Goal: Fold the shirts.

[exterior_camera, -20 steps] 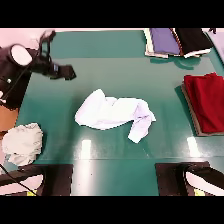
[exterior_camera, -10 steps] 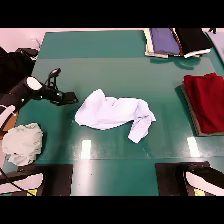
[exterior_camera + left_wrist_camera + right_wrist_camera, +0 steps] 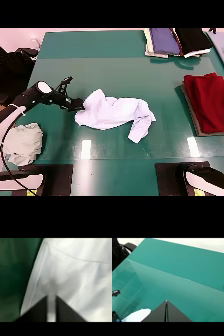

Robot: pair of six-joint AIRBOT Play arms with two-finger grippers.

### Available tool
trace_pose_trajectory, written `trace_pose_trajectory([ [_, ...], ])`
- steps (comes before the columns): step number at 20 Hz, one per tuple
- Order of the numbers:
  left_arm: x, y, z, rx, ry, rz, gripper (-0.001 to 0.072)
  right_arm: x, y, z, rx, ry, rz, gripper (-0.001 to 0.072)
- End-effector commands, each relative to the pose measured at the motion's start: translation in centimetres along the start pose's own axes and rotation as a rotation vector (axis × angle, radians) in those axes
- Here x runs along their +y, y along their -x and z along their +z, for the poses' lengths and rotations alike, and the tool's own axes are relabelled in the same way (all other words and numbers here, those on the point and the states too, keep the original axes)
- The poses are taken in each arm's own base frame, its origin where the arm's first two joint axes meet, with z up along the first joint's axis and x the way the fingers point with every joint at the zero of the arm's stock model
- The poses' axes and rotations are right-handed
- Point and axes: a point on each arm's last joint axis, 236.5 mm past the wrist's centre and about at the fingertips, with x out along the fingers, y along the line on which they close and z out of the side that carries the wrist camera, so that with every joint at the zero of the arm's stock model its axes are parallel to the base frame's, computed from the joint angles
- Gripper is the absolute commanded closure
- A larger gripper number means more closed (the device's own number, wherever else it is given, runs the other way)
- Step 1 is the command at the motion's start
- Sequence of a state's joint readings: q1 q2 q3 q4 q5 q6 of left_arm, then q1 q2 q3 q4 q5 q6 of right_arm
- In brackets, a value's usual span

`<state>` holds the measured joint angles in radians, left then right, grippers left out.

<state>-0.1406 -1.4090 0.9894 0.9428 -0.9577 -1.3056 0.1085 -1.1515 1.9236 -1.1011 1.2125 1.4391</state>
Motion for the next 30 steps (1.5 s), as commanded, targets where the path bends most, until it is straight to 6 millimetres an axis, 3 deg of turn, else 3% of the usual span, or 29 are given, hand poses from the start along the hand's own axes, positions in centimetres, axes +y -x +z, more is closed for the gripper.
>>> trace_pose_trajectory([
  [1, -1.4, 0.9, 1.5, -0.026, -0.032, -0.021, 0.0676, 0.0, 0.0, -1.4, 0.059, 0.001, 0.002, 0.0691],
  [4, -3.8, 4.1, 5.1, -0.116, -0.104, -0.034, 0.0676, -2.4, 0.0, -5.8, 0.204, -0.053, -0.048, 0.0691],
  [6, -3.9, 5.7, 6.8, -0.159, -0.159, 0.004, 0.0673, -5.1, 0.1, -9.6, 0.279, -0.128, -0.101, 0.0691],
  [7, -3.2, 5.8, 7.1, -0.167, -0.163, 0.033, 0.0523, -6.2, 0.2, -11.4, 0.301, -0.17, -0.121, 0.0691],
  [8, -2.4, 5.3, 7.0, -0.155, -0.133, 0.054, 0.0268, -7.0, 0.2, -13.0, 0.318, -0.201, -0.138, 0.0691],
  [10, -0.5, 3.3, 5.6, -0.068, -0.102, 0.089, 0.0259, -7.9, 0.3, -15.6, 0.337, -0.241, -0.162, 0.0691],
  [12, 0.6, 1.2, 3.7, 0.036, -0.073, 0.086, 0.0258, -8.1, 0.6, -16.8, 0.329, -0.258, -0.176, 0.0691],
  [14, 1.4, -0.2, 2.5, 0.098, -0.053, 0.084, 0.0257, -8.1, 0.7, -17.1, 0.317, -0.26, -0.181, 0.0691],
  [18, 1.4, -0.9, 2.1, 0.118, -0.025, 0.069, 0.0257, -8.2, 0.6, -16.9, 0.308, -0.259, -0.183, 0.0691],
  [24, -1.6, -2.9, 0.6, 0.171, -0.034, -0.012, 0.027, -8.4, 0.5, -16.5, 0.288, -0.257, -0.188, 0.0691],
  [25, -2.1, -2.9, 0.7, 0.168, -0.052, -0.015, 0.0373, -8.4, 0.5, -16.5, 0.29, -0.257, -0.188, 0.0691],
  [26, -2.5, -2.6, 1.0, 0.16, -0.057, -0.023, 0.0571, -8.5, 0.5, -16.6, 0.293, -0.257, -0.191, 0.0691],
  [27, -2.7, -2.0, 1.6, 0.152, -0.067, -0.023, 0.0676, -8.8, 0.7, -16.8, 0.301, -0.265, -0.198, 0.069],
  [30, -4.2, 1.9, 5.4, 0.035, -0.117, -0.027, 0.0676, -10.6, 1.3, -20.0, 0.387, -0.336, -0.231, 0.069],
])
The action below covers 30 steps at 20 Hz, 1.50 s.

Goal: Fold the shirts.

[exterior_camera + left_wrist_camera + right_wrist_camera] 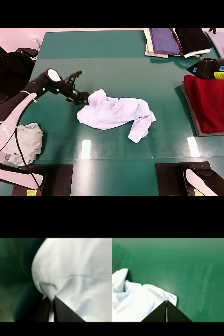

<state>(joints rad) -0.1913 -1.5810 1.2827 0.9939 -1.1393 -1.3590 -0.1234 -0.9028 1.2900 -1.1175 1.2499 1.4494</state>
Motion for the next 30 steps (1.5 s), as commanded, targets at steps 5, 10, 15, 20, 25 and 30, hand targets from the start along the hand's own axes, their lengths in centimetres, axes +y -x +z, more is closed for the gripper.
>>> trace_pose_trajectory([
  [5, -3.5, 7.2, 5.3, -0.206, -0.118, 0.008, 0.0676, -7.0, -6.9, -14.2, 0.414, -0.25, -0.044, 0.0413],
  [10, -3.4, 7.1, 5.1, -0.196, -0.118, 0.01, 0.0676, -5.5, -14.6, -23.6, 0.653, -0.305, 0.023, 0.0254],
  [15, -3.4, 7.1, 5.0, -0.191, -0.118, 0.009, 0.0676, -3.9, -19.0, -24.7, 0.709, -0.249, 0.037, 0.0263],
  [20, -3.9, 8.2, 5.2, -0.215, -0.135, 0.013, 0.0676, -4.5, -19.5, -21.0, 0.624, -0.226, 0.033, 0.0691],
  [25, -9.8, 22.1, 7.0, -0.526, -0.332, 0.105, 0.0676, -4.1, -9.5, -5.1, 0.191, -0.103, 0.028, 0.0691],
  [30, -19.9, 40.5, 1.4, -0.956, -0.537, 0.103, 0.0677, -0.8, 7.8, 5.9, -0.262, 0.053, -0.063, 0.0692],
])
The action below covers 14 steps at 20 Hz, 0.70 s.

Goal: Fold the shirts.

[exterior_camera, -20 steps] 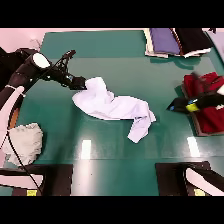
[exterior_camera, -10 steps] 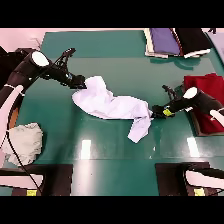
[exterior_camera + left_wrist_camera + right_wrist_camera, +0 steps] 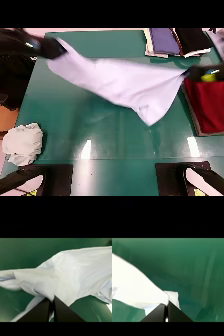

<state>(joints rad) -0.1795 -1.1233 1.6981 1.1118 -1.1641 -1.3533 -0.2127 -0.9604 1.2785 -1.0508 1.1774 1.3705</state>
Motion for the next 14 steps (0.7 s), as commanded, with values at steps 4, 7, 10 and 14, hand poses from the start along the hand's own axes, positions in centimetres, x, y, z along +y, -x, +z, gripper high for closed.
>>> trace_pose_trajectory([
  [4, -8.6, 21.5, 9.6, -0.527, -0.201, 0.039, 0.0677, 4.9, 19.2, 7.8, -0.463, 0.17, -0.137, 0.0692],
  [7, -10.4, 26.1, 10.8, -0.638, -0.242, 0.046, 0.0677, 6.4, 24.5, 9.7, -0.597, 0.216, -0.201, 0.0692],
  [10, -9.1, 23.6, 10.1, -0.56, -0.229, 0.06, 0.0677, 7.6, 26.8, 11.8, -0.659, 0.254, -0.203, 0.0693],
  [14, -3.7, 10.3, 4.2, -0.18, -0.088, 0.039, 0.0676, 6.7, 21.6, 13.9, -0.517, 0.233, -0.103, 0.0693],
])
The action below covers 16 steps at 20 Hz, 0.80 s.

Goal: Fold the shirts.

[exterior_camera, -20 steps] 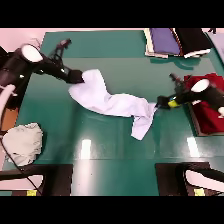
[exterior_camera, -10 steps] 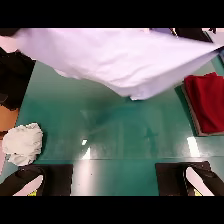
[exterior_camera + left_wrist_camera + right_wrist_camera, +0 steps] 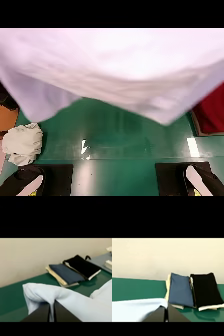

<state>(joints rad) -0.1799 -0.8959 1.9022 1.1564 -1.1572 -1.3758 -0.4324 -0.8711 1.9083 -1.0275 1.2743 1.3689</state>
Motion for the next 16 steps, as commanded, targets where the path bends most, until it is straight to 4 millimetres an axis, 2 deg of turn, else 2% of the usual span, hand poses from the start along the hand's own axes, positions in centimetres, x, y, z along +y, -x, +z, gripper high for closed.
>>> trace_pose_trajectory([
  [1, 2.4, -7.2, -10.7, 0.33, 0.111, -0.021, 0.0676, 0.6, -5.3, -2.4, 0.146, -0.043, 0.109, 0.0693],
  [3, 3.8, -11.4, -20.0, 0.559, 0.208, -0.03, 0.0676, 1.6, -10.8, -8.0, 0.344, -0.085, 0.186, 0.0693],
  [5, 4.7, -13.9, -29.5, 0.763, 0.287, -0.032, 0.0676, 2.7, -16.0, -16.2, 0.582, -0.089, 0.222, 0.0693],
  [6, 5.0, -14.6, -33.8, 0.845, 0.316, -0.032, 0.0676, 3.1, -17.7, -20.2, 0.683, -0.076, 0.22, 0.0693],
  [8, 5.1, -14.8, -41.5, 0.995, 0.383, -0.026, 0.0675, 4.1, -19.7, -27.4, 0.866, -0.048, 0.223, 0.0693],
  [10, 4.5, -13.7, -47.3, 1.13, 0.434, -0.031, 0.0675, 5.4, -20.2, -32.1, 0.975, -0.04, 0.244, 0.0693],
  [12, 4.1, -12.8, -50.0, 1.202, 0.444, -0.048, 0.0674, 5.9, -20.4, -34.3, 1.006, -0.045, 0.25, 0.0693],
  [14, 4.1, -12.9, -49.9, 1.196, 0.427, -0.056, 0.0669, 5.9, -20.2, -35.2, 1.026, -0.051, 0.248, 0.0693],
  [15, 4.3, -13.3, -49.1, 1.178, 0.419, -0.056, 0.0416, 5.8, -20.0, -35.3, 1.033, -0.052, 0.248, 0.0693],
  [16, 4.5, -13.9, -48.0, 1.158, 0.409, -0.057, 0.0113, 5.6, -20.0, -35.2, 1.031, -0.056, 0.245, 0.0693],
])
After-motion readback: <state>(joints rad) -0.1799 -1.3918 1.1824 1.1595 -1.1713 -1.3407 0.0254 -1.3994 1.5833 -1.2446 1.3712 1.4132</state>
